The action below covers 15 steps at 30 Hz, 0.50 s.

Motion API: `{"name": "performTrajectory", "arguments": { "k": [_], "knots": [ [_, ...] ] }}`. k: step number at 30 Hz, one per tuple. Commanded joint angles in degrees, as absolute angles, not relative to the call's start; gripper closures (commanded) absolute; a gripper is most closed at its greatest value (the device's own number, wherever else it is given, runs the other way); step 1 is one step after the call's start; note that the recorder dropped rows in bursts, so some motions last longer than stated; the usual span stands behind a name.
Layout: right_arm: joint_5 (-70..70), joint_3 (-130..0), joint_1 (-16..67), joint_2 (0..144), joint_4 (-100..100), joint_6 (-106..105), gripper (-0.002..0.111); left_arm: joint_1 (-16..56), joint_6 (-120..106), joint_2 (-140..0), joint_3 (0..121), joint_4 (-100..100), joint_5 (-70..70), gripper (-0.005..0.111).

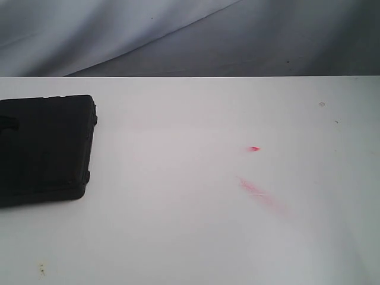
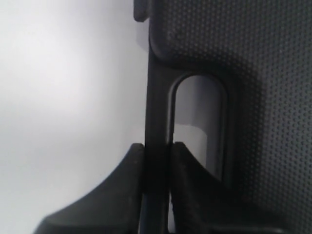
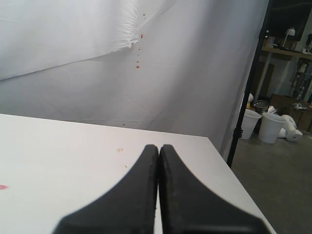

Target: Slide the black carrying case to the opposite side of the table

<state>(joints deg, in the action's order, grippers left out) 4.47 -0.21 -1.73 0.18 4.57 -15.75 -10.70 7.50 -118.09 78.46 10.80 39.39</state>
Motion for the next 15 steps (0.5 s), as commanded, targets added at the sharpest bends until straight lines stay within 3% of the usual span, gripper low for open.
{"name": "performTrajectory", "arguments": {
  "k": [1,15],
  "knots": [
    [4.51,0.0,-1.74,0.0,4.78,-16.0,0.108,-10.33,4.27,-116.75,78.64,4.24,36.55,0.107],
    [4.51,0.0,-1.74,0.0,4.78,-16.0,0.108,-3.21,9.04,-116.9,78.64,6.99,37.4,0.107]
  ]
}}
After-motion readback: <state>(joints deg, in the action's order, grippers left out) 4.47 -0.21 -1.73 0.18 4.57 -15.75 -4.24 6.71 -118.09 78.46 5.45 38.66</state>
